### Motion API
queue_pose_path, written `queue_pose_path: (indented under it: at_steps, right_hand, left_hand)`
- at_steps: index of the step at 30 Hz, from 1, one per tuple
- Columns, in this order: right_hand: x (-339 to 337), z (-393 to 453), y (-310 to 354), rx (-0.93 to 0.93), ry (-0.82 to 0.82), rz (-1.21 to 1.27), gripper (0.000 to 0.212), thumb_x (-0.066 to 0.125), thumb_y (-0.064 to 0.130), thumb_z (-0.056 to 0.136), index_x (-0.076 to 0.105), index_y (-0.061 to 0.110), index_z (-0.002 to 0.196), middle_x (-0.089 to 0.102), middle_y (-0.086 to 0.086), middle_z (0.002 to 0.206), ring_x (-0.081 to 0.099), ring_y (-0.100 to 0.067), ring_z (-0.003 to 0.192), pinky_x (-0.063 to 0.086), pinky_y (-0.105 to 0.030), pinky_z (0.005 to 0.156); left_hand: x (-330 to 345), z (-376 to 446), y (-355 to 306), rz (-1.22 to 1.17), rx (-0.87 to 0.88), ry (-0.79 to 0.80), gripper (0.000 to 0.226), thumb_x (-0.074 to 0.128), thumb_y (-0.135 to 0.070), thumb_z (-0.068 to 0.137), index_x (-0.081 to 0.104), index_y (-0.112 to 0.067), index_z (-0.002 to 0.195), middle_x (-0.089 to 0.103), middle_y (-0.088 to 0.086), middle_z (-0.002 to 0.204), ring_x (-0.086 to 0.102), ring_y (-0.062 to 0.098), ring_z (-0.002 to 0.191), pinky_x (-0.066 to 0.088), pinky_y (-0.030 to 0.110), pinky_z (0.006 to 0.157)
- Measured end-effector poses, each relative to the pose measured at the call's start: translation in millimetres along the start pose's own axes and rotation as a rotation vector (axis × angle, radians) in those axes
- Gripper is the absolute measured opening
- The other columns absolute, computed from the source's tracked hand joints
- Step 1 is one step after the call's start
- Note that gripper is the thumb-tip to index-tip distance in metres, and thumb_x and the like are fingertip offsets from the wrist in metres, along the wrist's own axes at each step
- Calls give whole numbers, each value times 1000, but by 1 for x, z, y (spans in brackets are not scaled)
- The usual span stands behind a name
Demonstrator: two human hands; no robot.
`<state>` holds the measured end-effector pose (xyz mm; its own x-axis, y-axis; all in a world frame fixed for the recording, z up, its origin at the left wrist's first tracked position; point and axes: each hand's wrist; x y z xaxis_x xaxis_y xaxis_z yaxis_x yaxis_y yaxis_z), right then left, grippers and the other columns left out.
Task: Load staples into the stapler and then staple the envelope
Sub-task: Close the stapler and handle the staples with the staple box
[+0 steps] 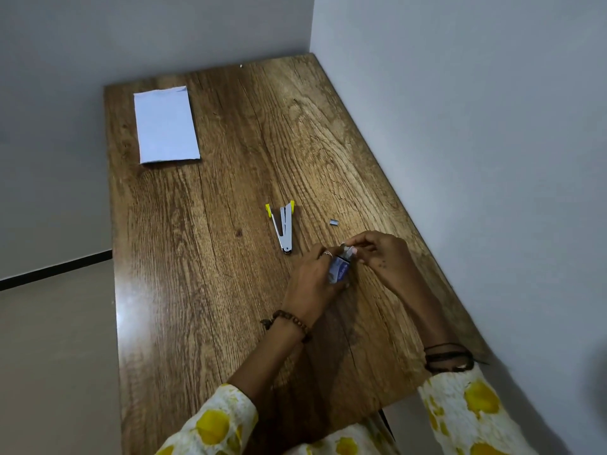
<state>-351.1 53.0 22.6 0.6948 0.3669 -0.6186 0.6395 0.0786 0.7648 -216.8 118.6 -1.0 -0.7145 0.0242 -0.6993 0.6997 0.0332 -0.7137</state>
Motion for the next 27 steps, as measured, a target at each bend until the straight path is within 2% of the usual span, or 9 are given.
queue_pose_path:
  at_steps: [3,10,12,15,18,21,22,24,27]
  right_hand:
    - [-4,2,3,-56,48,-93,17,59,0,85,69,9,96,67,-8,100,59,-10,87,44,-11,73]
    - [-1,4,7,-54,4,-186,18,66,9,82,70,5,99,69,-11,99,61,-13,83,41,-9,68]
    - [2,4,10,-25,-37,-171,18,70,12,79,71,4,95,70,-11,95,63,-15,79,45,-12,66]
    - [5,3,12,-7,-73,-158,14,73,13,76,71,5,87,71,-11,88,66,-19,76,51,-25,68]
    - [6,3,11,25,-65,-130,12,72,11,76,70,7,87,71,-10,90,67,-18,76,55,-27,70]
    - [4,4,11,53,-64,-64,12,72,9,76,70,9,88,68,-5,92,62,-7,72,45,-4,60]
    - [3,4,12,59,-68,-38,13,71,7,76,71,10,88,66,-3,92,59,-2,71,42,0,56]
    - [-1,4,12,60,-77,9,14,70,5,76,70,10,90,64,-3,93,55,4,71,39,3,55]
    - [-3,5,12,38,-81,-23,18,70,6,76,66,10,94,63,-1,88,57,0,70,39,3,54]
  left_hand:
    - [0,1,0,0,-1,7,57,72,-19,75,49,-12,127,54,12,111,51,24,100,38,27,77]
    - [-1,-1,-1,18,1,11,56,71,-19,76,49,-11,127,53,11,112,50,23,100,38,25,77]
    - [-1,-1,-2,22,-4,19,55,71,-20,75,50,-10,125,53,11,112,50,24,100,39,26,78]
    - [-2,1,-2,12,-18,27,56,72,-21,75,50,-11,125,52,9,114,50,21,101,35,21,76]
    - [-2,1,-2,13,-20,30,55,71,-22,76,49,-13,126,52,7,116,49,19,102,35,19,76]
    - [-3,1,-2,14,-20,38,56,71,-21,76,48,-14,126,52,7,116,49,20,103,35,20,77]
    - [-3,1,-2,13,-22,41,57,71,-21,76,47,-14,127,52,8,116,49,20,103,34,20,77]
    - [-3,1,-2,-1,-30,42,60,71,-21,75,45,-15,129,51,7,119,48,20,107,32,18,79]
    - [-3,1,-3,-51,-42,27,62,74,-18,72,45,-13,126,52,6,122,48,20,110,33,19,82]
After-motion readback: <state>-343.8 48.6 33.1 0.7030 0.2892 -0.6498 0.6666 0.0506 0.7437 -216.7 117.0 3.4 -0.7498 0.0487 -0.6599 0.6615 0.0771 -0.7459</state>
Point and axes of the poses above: each hand's wrist, its own z-axis towards the middle knuckle, its own x-axis out of the palm, y = z × x
